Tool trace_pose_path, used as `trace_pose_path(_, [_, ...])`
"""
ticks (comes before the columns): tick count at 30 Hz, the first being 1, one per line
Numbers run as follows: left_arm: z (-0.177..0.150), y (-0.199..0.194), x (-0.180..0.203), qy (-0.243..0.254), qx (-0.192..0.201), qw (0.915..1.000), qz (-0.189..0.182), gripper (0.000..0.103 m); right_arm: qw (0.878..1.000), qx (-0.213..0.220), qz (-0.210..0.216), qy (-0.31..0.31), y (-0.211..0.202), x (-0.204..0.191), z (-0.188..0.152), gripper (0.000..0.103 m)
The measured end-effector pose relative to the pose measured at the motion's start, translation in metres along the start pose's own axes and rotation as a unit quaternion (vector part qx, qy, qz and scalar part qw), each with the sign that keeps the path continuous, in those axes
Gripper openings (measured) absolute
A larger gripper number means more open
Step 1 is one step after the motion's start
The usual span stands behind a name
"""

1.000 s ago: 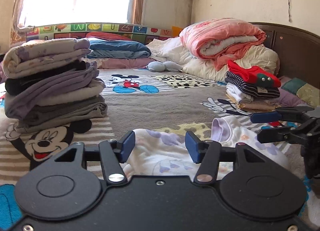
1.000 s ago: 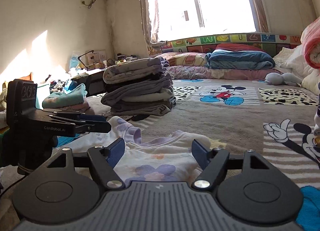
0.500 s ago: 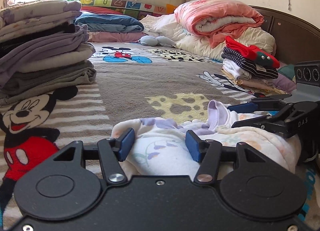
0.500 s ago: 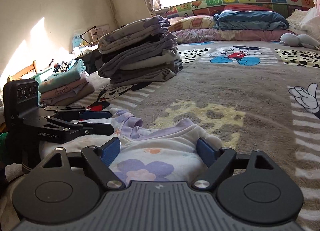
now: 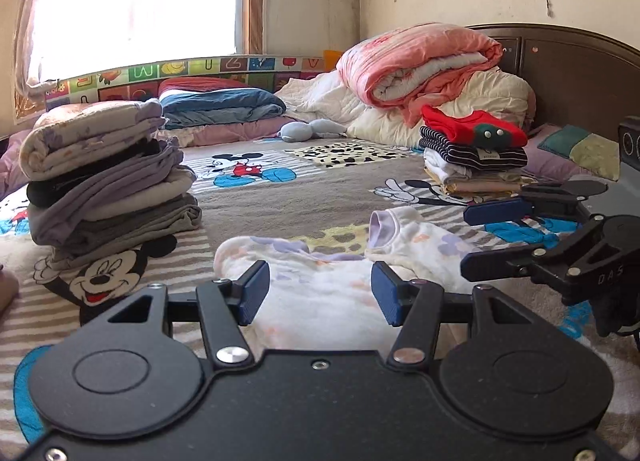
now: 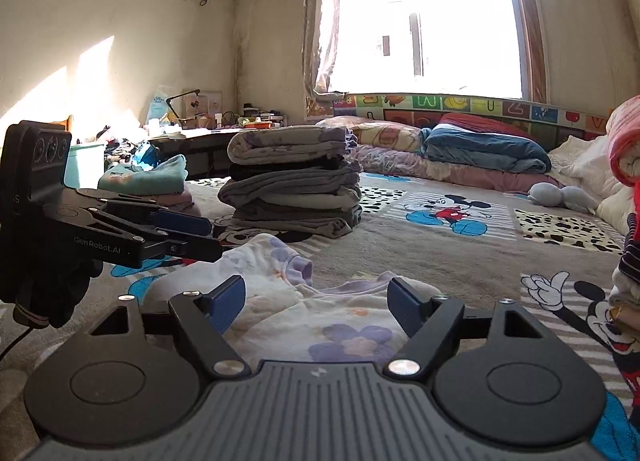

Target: Fold clothes

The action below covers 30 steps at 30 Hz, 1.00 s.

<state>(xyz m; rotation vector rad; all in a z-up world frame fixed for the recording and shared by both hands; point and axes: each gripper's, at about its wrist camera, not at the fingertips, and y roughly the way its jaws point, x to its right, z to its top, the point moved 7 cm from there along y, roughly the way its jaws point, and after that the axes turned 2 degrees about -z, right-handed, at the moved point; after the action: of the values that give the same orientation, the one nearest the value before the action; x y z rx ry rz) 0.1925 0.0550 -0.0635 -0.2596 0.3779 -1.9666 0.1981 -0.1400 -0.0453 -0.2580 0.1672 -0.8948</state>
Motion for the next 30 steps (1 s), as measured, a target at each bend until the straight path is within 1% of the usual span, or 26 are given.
trace_pose_path(2, [-0.007,0.008,0.004,0.009,-0.012,0.9999,-0.005,0.055,1.000,-0.008,0.004,-0.002,0.005,-0.007,-0.006,0.076])
trace_pose_path(3, [-0.011,0.013,0.005,0.011,-0.015,0.9998,-0.006,0.055,1.000,-0.009,0.007,0.010,0.008,-0.005,-0.008,0.075])
trace_pose_path(5, [-0.018,0.023,0.000,-0.003,-0.024,0.9996,-0.016,0.055,0.999,-0.013,0.013,0.032,0.015,-0.002,-0.012,0.073])
trace_pose_path(7, [-0.027,0.033,-0.005,-0.018,-0.033,0.9989,-0.028,0.055,0.999,-0.022,0.015,0.034,0.023,-0.001,-0.018,0.072])
trace_pose_path(9, [-0.032,0.037,-0.008,-0.024,-0.035,0.9985,-0.035,0.055,0.997,-0.046,0.025,0.048,0.035,0.001,-0.026,0.073])
trace_pose_path(11, [-0.029,0.032,-0.010,-0.040,-0.028,0.9983,-0.033,0.055,0.996,-0.060,0.030,0.053,0.044,0.002,-0.033,0.073])
trace_pose_path(16, [-0.020,0.017,-0.018,-0.083,-0.006,0.9962,-0.026,0.055,0.995,-0.069,0.035,0.059,0.051,0.001,-0.041,0.073])
trace_pose_path(17, [-0.018,0.014,-0.020,-0.091,-0.002,0.9955,-0.024,0.055,0.995,-0.069,0.037,0.063,0.050,0.002,-0.040,0.073])
trace_pose_path(20, [-0.013,0.005,-0.025,-0.117,0.011,0.9929,-0.020,0.056,0.997,-0.045,0.028,0.057,0.036,-0.002,-0.034,0.073])
trace_pose_path(23, [-0.008,-0.004,-0.029,-0.143,0.024,0.9894,-0.015,0.056,0.997,-0.015,0.008,0.074,0.012,-0.001,-0.025,0.073])
trace_pose_path(25, [-0.005,-0.011,-0.033,-0.160,0.033,0.9865,-0.012,0.056,0.994,0.000,-0.007,0.105,-0.001,0.007,-0.017,0.074])
trace_pose_path(26, [-0.007,-0.012,-0.036,-0.181,0.029,0.9831,-0.010,0.056,0.993,-0.001,-0.018,0.119,-0.004,0.012,-0.015,0.075])
trace_pose_path(28, [-0.014,-0.013,-0.042,-0.228,0.018,0.9734,-0.005,0.059,0.985,-0.007,-0.038,0.168,-0.007,0.026,-0.017,0.082])
trace_pose_path(30, [-0.021,-0.014,-0.049,-0.275,0.007,0.9613,0.000,0.060,0.971,-0.015,-0.029,0.238,-0.007,0.037,-0.027,0.084])
